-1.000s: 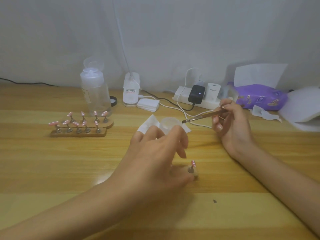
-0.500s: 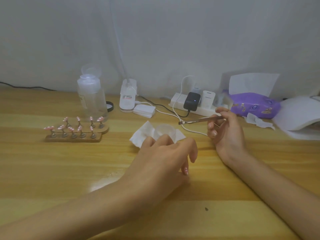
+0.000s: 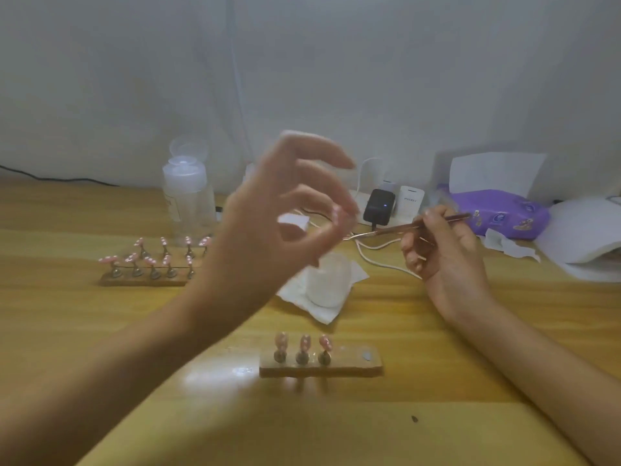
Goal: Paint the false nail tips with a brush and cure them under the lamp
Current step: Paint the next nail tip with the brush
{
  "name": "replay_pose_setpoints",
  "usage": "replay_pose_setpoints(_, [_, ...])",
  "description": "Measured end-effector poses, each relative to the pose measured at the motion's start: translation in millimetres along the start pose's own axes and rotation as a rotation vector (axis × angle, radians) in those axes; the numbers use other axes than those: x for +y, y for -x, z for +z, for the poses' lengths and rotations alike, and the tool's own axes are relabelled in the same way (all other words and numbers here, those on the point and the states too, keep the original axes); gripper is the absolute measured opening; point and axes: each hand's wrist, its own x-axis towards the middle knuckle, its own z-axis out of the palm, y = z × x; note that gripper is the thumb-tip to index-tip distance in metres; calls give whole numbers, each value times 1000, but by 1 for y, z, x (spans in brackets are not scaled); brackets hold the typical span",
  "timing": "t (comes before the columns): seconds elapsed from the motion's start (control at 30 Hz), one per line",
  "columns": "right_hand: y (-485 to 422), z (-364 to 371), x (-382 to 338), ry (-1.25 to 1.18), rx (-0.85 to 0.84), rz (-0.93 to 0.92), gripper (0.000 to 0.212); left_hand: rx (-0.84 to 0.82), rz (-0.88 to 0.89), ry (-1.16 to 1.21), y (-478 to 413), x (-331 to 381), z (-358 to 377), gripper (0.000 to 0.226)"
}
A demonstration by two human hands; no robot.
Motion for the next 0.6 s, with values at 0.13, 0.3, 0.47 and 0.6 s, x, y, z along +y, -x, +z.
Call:
replay_pose_setpoints(0.13, [4, 12, -15, 354, -199, -94, 21, 143, -177, 123, 7, -27, -14, 34])
replay_pose_setpoints(0.3, [7, 21, -17, 547, -327, -78, 18, 131, -272, 140, 23, -51, -15, 34])
replay_pose_setpoints(0.47, [10, 24, -13, 577, -350, -57, 19, 107, -315, 100, 28, -63, -14, 34])
replay_pose_setpoints(0.6, [9, 24, -12, 580, -357, -53, 20, 84, -323, 50, 30, -68, -13, 37])
